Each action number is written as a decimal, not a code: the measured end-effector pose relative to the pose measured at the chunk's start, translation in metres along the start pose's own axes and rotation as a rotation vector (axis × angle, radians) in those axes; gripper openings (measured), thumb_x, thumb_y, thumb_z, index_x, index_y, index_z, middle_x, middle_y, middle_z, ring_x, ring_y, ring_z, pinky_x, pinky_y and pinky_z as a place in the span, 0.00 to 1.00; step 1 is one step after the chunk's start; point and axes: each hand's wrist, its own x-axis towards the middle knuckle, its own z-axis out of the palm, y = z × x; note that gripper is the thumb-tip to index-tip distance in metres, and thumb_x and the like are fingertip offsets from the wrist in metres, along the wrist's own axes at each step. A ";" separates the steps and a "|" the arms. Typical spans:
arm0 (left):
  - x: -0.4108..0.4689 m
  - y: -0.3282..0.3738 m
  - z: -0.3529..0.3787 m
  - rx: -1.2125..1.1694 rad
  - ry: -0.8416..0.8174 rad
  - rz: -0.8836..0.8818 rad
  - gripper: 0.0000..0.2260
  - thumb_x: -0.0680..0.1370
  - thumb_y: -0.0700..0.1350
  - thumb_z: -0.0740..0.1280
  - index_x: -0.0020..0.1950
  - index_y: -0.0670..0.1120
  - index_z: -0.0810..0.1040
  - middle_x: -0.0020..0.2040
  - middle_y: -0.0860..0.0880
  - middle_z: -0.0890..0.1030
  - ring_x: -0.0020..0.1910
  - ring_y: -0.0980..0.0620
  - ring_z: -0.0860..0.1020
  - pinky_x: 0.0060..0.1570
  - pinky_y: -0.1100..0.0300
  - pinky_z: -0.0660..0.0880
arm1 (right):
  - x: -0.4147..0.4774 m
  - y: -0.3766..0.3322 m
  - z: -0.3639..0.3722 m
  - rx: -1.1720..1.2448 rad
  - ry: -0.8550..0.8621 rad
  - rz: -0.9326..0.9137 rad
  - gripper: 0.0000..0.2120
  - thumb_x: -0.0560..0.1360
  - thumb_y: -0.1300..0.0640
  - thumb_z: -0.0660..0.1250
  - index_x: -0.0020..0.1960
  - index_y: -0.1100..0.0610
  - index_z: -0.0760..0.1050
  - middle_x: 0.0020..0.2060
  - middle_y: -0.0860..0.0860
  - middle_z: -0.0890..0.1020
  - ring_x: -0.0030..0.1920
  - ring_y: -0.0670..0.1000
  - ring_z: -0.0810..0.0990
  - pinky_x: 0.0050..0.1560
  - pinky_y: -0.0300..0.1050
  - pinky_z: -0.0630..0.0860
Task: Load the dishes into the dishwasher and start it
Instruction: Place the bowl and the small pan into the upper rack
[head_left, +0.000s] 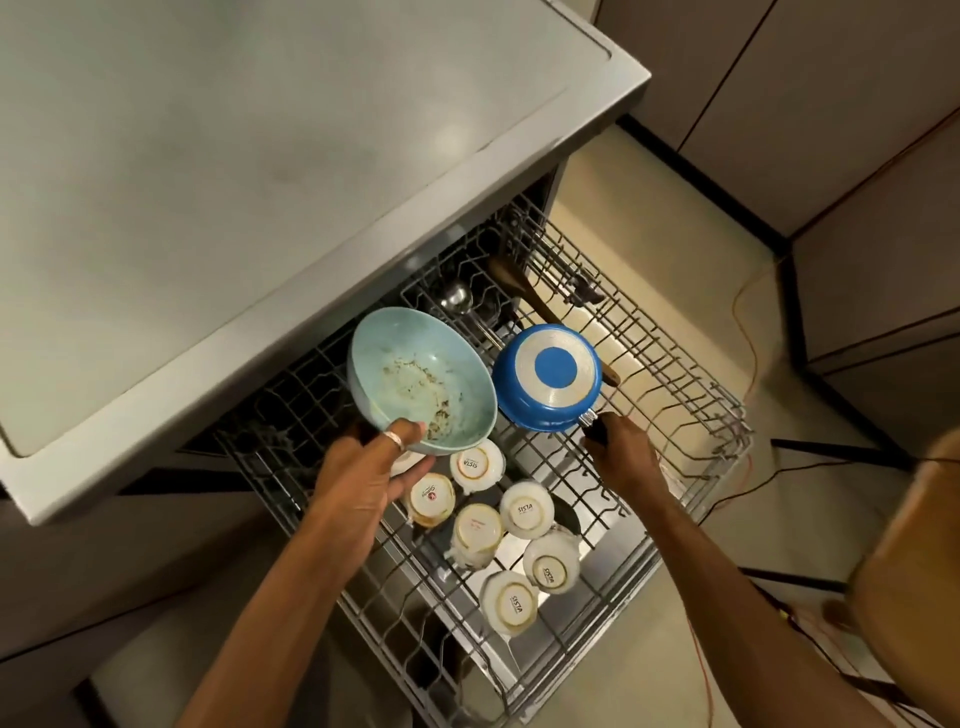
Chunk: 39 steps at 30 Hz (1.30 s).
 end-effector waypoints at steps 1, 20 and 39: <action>0.000 0.001 0.002 0.003 -0.002 0.004 0.25 0.74 0.38 0.74 0.69 0.37 0.70 0.61 0.39 0.81 0.51 0.48 0.86 0.59 0.44 0.80 | -0.002 -0.005 -0.004 -0.024 -0.014 0.015 0.13 0.77 0.56 0.71 0.60 0.58 0.75 0.54 0.56 0.80 0.49 0.53 0.78 0.45 0.45 0.74; 0.010 0.009 -0.004 -0.030 -0.355 -0.143 0.26 0.69 0.47 0.75 0.66 0.44 0.77 0.60 0.44 0.84 0.59 0.47 0.83 0.54 0.50 0.82 | -0.098 -0.131 -0.059 1.839 -0.504 0.106 0.43 0.62 0.54 0.85 0.71 0.65 0.71 0.68 0.62 0.76 0.70 0.63 0.74 0.60 0.58 0.80; 0.090 0.043 -0.016 0.345 -0.035 0.073 0.22 0.81 0.55 0.66 0.74 0.51 0.69 0.69 0.49 0.76 0.65 0.50 0.76 0.44 0.63 0.75 | -0.026 -0.223 0.001 -0.618 0.314 -0.713 0.39 0.65 0.52 0.77 0.72 0.60 0.65 0.58 0.58 0.73 0.56 0.60 0.72 0.51 0.64 0.75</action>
